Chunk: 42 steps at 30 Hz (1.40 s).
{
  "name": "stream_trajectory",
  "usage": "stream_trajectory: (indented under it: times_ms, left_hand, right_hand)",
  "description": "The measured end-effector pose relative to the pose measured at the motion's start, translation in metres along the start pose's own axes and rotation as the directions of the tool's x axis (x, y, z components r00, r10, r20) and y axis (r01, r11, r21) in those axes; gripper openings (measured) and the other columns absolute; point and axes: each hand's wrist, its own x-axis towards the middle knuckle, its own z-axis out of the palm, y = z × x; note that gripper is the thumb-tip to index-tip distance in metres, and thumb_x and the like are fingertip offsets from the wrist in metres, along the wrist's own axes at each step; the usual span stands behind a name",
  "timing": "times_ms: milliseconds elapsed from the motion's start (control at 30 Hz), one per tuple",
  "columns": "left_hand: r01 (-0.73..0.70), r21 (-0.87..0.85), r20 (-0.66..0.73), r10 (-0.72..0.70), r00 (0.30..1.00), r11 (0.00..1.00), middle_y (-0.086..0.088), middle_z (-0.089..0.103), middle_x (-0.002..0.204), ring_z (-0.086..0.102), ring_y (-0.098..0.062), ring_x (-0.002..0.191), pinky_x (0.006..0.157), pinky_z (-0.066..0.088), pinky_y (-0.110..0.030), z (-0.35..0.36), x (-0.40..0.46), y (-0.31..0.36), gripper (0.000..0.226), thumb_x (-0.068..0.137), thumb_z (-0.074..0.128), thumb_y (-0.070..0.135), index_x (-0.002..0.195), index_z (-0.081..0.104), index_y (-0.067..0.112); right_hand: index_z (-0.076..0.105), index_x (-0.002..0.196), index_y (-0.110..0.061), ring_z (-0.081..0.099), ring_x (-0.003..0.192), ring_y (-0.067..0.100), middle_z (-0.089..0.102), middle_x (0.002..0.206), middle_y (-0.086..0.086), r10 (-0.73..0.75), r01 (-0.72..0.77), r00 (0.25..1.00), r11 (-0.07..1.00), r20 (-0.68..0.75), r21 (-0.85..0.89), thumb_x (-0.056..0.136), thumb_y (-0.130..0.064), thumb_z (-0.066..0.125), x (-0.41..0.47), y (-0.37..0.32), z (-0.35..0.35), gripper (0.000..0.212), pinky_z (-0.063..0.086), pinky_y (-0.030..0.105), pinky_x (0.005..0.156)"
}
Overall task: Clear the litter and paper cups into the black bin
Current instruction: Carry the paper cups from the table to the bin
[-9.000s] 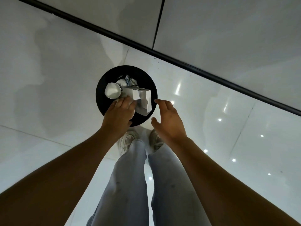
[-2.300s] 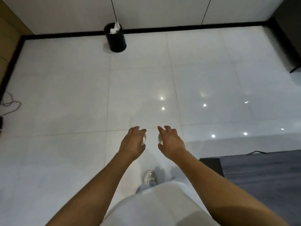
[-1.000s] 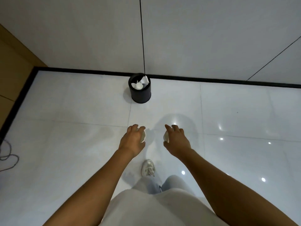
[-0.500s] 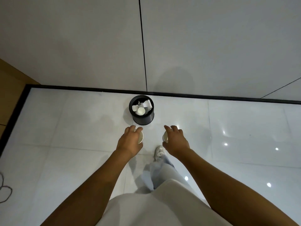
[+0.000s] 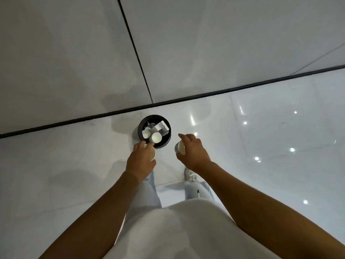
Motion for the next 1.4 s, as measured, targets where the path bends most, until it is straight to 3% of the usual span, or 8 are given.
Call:
stream_trajectory:
  times_ms: [167,400,667,900,1100,1267,1400]
  left_hand:
    - [-0.155,0.065,0.091,0.149,0.985,0.986,-0.007,0.036,0.145,0.031,-0.025,0.133,0.102,0.041,-0.034,-0.021,0.066,-0.034,0.061,0.087,0.066,0.024,0.140,0.037,0.017]
    - [-0.247,0.125,0.115,0.234,0.966,0.961,-0.006,0.040,0.139,0.034,-0.025,0.130,0.093,0.045,-0.037,-0.015,0.143,-0.076,0.059,0.082,0.070,0.021,0.135,0.044,0.019]
    - [-0.324,0.126,0.153,0.305,0.940,0.937,-0.005,0.040,0.140,0.034,-0.024,0.131,0.088,0.047,-0.034,0.074,0.237,-0.114,0.060,0.082,0.071,0.023,0.135,0.044,0.018]
    - [-0.365,0.082,0.146,0.351,0.925,0.927,-0.008,0.041,0.140,0.035,-0.026,0.130,0.090,0.048,-0.037,0.131,0.295,-0.149,0.060,0.081,0.072,0.018,0.135,0.046,0.015]
    - [-0.378,0.074,0.100,0.370,0.924,0.923,-0.009,0.042,0.140,0.037,-0.027,0.130,0.086,0.046,-0.032,0.159,0.326,-0.171,0.062,0.080,0.074,0.016,0.135,0.046,0.017]
    - [-0.389,0.080,0.112,0.379,0.919,0.918,-0.008,0.041,0.140,0.038,-0.027,0.129,0.084,0.042,-0.026,0.167,0.335,-0.180,0.061,0.081,0.073,0.019,0.136,0.045,0.018]
    - [-0.385,0.063,0.134,0.375,0.917,0.921,-0.006,0.042,0.139,0.040,-0.025,0.127,0.084,0.042,-0.026,0.167,0.337,-0.175,0.061,0.082,0.071,0.023,0.136,0.044,0.018]
  right_hand:
    - [0.032,0.147,-0.020,0.038,0.127,0.030,0.037,0.144,0.008,0.192,-0.181,0.979,0.973,-0.065,0.146,0.086,-0.025,0.066,0.044,-0.016,0.035,0.069,0.043,0.041,0.098]
    - [0.034,0.146,-0.021,0.038,0.128,0.028,0.038,0.144,0.007,0.294,-0.270,0.955,0.920,-0.047,0.284,0.088,-0.027,0.064,0.109,-0.022,0.090,0.066,0.041,0.038,0.098]
    - [0.039,0.141,-0.019,0.039,0.124,0.030,0.040,0.141,0.008,0.290,-0.264,0.955,0.921,-0.053,0.287,0.087,-0.026,0.065,0.217,0.027,0.182,0.060,0.046,0.040,0.091]
    - [0.032,0.146,-0.021,0.035,0.130,0.030,0.033,0.147,0.008,0.298,-0.278,0.954,0.915,-0.025,0.291,0.087,-0.025,0.065,0.289,0.057,0.261,0.067,0.043,0.040,0.099]
    - [0.031,0.147,-0.020,0.034,0.132,0.032,0.036,0.145,0.010,0.276,-0.262,0.961,0.928,-0.016,0.265,0.088,-0.027,0.066,0.327,0.073,0.307,0.069,0.040,0.040,0.102]
    - [0.028,0.148,-0.020,0.024,0.139,0.034,0.027,0.152,0.010,0.226,-0.232,0.973,0.942,0.052,0.244,0.085,-0.032,0.070,0.343,0.075,0.327,0.077,0.033,0.044,0.109]
    - [0.022,0.150,-0.021,0.023,0.140,0.034,0.021,0.154,0.011,0.224,-0.232,0.973,0.943,0.059,0.238,0.080,-0.031,0.075,0.341,0.077,0.329,0.088,0.036,0.046,0.107]
